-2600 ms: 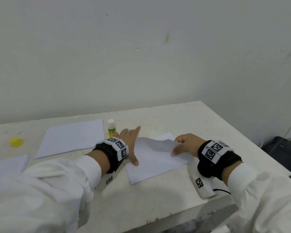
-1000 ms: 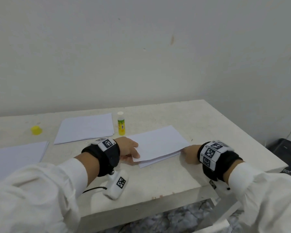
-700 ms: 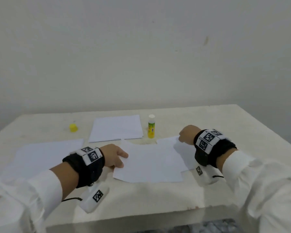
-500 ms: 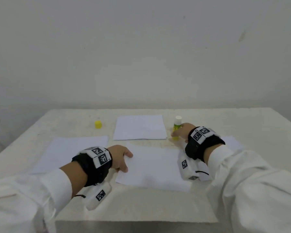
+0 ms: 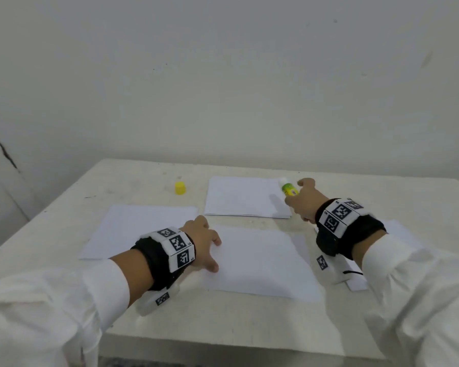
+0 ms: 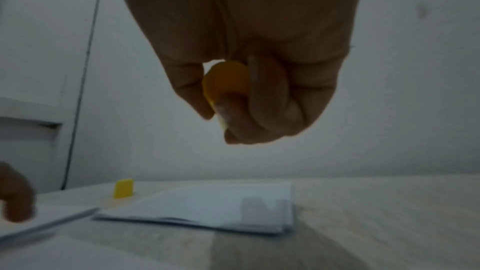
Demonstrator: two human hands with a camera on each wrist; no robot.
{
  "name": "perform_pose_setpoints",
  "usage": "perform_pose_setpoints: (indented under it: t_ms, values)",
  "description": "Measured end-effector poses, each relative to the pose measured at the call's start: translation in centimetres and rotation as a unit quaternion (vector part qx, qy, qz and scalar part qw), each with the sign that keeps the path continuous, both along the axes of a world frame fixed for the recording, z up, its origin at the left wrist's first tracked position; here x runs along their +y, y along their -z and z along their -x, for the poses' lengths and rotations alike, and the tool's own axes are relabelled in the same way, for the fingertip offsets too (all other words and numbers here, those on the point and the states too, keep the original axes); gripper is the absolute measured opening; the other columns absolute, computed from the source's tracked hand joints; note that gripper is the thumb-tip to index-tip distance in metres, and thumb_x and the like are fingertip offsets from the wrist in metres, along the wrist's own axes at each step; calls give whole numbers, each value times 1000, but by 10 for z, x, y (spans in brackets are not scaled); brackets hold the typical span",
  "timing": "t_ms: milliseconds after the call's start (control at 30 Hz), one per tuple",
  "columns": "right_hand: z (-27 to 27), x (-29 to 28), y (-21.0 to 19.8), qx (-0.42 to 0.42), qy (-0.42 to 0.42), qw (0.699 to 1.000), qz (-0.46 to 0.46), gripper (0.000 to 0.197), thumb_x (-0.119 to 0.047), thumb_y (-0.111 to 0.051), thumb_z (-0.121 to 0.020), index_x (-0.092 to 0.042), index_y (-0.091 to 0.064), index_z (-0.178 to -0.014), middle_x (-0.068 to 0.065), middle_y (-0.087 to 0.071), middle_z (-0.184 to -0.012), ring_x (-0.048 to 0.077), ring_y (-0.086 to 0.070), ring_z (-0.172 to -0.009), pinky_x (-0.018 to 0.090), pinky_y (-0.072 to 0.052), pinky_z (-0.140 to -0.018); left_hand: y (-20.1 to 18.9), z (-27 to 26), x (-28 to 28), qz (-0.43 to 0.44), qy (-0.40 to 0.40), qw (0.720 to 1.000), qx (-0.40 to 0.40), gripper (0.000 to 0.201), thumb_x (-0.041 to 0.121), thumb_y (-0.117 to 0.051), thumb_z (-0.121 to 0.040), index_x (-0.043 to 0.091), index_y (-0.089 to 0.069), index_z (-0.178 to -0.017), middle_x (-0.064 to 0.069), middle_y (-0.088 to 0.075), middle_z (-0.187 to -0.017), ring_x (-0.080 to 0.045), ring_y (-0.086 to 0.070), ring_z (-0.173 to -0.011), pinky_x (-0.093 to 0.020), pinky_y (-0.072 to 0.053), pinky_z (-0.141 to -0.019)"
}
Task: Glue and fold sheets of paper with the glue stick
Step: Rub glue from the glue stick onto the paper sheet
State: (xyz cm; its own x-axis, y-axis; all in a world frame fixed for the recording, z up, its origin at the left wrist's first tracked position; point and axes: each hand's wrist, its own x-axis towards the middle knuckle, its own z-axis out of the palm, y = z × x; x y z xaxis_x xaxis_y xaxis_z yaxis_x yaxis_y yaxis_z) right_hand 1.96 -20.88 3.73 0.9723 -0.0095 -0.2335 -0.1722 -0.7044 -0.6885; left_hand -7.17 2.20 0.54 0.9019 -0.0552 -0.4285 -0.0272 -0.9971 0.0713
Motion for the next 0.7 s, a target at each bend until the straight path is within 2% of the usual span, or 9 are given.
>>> perform_pose_setpoints:
  t_ms: [67, 133, 167, 200, 300, 367, 500, 633, 700]
  values:
    - [7, 14, -8, -39, -30, 999, 19, 44, -20, -59, -87, -10, -41, -125, 12, -55, -89, 21, -44, -63, 24, -30, -49, 3, 1, 3, -24, 36, 999, -9, 69, 57, -66, -77, 37, -41, -139, 6, -27, -148, -22, -29, -134, -39, -32, -107]
    - [14, 30, -13, -59, -63, 996, 1, 30, -19, -65, -80, 0, -59, -103, 11, -53, -82, 22, -44, -66, 25, -30, -51, 6, 1, 4, -45, 56, 997, 0, 72, 61, -60, -79, 37, -35, -143, 7, -32, -149, -22, -29, -134, -40, -32, -106]
    - [19, 40, -14, -57, -77, 995, -6, 22, -18, -66, -79, 0, -61, -90, 10, -52, -78, 22, -44, -64, 25, -31, -51, 7, 2, 4, -59, 66, 996, 6, 74, 62, -57, -81, 37, -31, -145, 6, -32, -150, -23, -28, -135, -41, -31, -106]
    - [23, 51, -13, -54, -91, 994, -5, 17, -19, -66, -79, -4, -59, -78, 9, -51, -75, 20, -44, -62, 25, -32, -51, 7, 2, 4, -73, 78, 994, 12, 74, 63, -55, -82, 36, -28, -146, 4, -29, -152, -25, -27, -136, -41, -29, -106]
    - [32, 83, 0, -68, -134, 988, 38, 32, -28, -63, -83, -14, -44, -62, 2, -47, -65, 14, -43, -57, 25, -33, -52, 6, 4, 2, -94, 96, 991, 21, 74, 61, -52, -85, 33, -25, -148, 1, -23, -155, -27, -23, -138, -43, -27, -107]
    - [35, 102, 9, -80, -147, 984, 66, 35, -32, -61, -85, -16, -40, -62, -2, -43, -63, 12, -42, -58, 24, -32, -51, 5, 6, 1, -100, 98, 990, 21, 73, 60, -52, -85, 32, -27, -147, -1, -26, -153, -27, -24, -137, -44, -28, -106]
    - [35, 123, 16, -85, -167, 976, 115, 36, -38, -59, -87, -18, -37, -67, -3, -41, -69, 17, -45, -72, 22, -30, -51, 6, 7, 0, -111, 102, 988, 15, 70, 60, -52, -85, 29, -31, -144, -3, -31, -150, -28, -27, -134, -44, -30, -103]
    - [34, 116, 15, -79, -168, 969, 163, 31, -36, -57, -88, -15, -40, -74, -3, -41, -71, 20, -47, -78, 25, -33, -54, 9, 5, 3, -102, 101, 990, 4, 74, 63, -53, -82, 31, -31, -145, -1, -31, -150, -27, -27, -134, -43, -30, -104]
    - [34, 101, 14, -80, -157, 968, 178, 29, -36, -57, -88, -14, -42, -76, -2, -42, -72, 20, -48, -77, 26, -34, -57, 10, 3, 6, -90, 101, 991, -4, 79, 65, -55, -80, 32, -28, -147, 2, -27, -153, -26, -24, -136, -43, -28, -106]
